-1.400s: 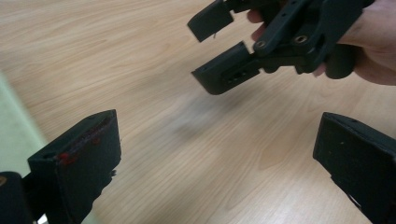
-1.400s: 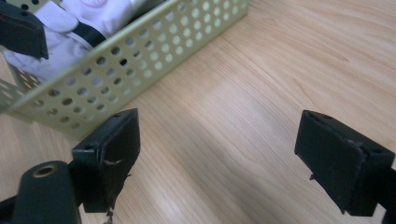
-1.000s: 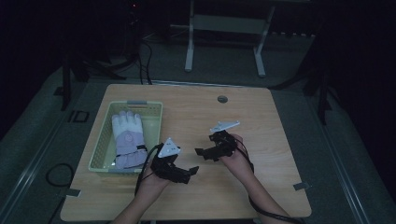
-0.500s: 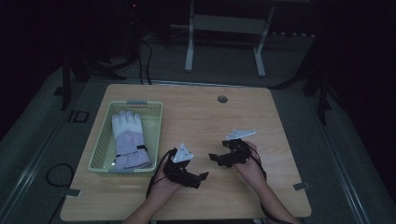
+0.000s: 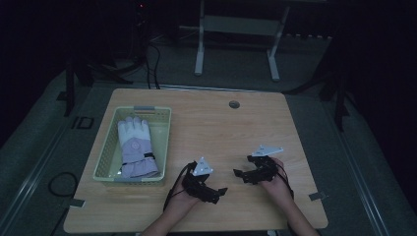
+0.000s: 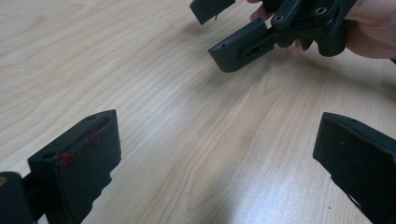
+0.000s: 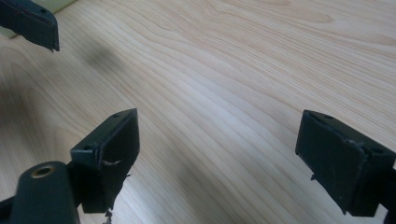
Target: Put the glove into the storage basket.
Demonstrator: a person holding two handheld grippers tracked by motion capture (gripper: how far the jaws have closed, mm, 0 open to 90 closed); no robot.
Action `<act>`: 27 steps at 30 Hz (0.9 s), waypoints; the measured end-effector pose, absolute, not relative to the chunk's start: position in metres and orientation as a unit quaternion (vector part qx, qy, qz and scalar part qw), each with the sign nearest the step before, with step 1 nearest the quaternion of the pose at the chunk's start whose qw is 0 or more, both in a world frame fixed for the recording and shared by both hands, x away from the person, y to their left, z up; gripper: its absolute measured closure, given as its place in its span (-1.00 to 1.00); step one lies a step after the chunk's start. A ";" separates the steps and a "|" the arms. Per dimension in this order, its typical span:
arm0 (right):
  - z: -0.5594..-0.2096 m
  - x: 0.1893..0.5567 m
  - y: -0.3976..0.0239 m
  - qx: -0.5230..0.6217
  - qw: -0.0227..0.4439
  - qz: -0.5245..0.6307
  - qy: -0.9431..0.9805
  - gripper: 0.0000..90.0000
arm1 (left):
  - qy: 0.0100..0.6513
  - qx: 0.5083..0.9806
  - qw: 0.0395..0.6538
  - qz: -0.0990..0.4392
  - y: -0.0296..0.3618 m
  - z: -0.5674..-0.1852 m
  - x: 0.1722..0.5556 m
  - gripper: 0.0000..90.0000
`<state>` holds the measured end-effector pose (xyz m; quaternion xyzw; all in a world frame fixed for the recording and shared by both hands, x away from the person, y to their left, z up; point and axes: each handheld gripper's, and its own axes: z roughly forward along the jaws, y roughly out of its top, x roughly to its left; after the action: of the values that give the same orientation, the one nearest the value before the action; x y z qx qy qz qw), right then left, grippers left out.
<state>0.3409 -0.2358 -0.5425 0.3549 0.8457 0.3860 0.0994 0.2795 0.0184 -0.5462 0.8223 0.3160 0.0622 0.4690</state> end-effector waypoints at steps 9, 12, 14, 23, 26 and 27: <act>-0.552 0.329 -0.258 0.361 0.115 0.386 0.841 -0.70 | 0.306 0.826 0.469 0.061 0.009 -0.553 0.278 -0.97; -0.556 0.324 -0.264 0.362 0.120 0.387 0.840 -0.70 | 0.303 0.827 0.470 0.061 0.009 -0.558 0.276 -0.97; -0.558 0.321 -0.268 0.362 0.123 0.384 0.840 -0.70 | 0.303 0.829 0.467 0.061 0.009 -0.560 0.275 -0.97; -0.561 0.315 -0.278 0.372 0.136 0.395 0.829 -0.70 | 0.301 0.821 0.480 0.065 0.010 -0.562 0.271 -0.97; -0.560 0.315 -0.278 0.371 0.138 0.398 0.827 -0.70 | 0.299 0.819 0.485 0.064 0.010 -0.561 0.270 -0.97; -0.560 0.315 -0.278 0.371 0.139 0.398 0.828 -0.70 | 0.299 0.819 0.485 0.064 0.010 -0.561 0.270 -0.97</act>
<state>0.3147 -0.2780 -0.5599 0.3711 0.8275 0.3975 0.1394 0.2697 0.0099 -0.5614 0.8191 0.2989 0.0638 0.4854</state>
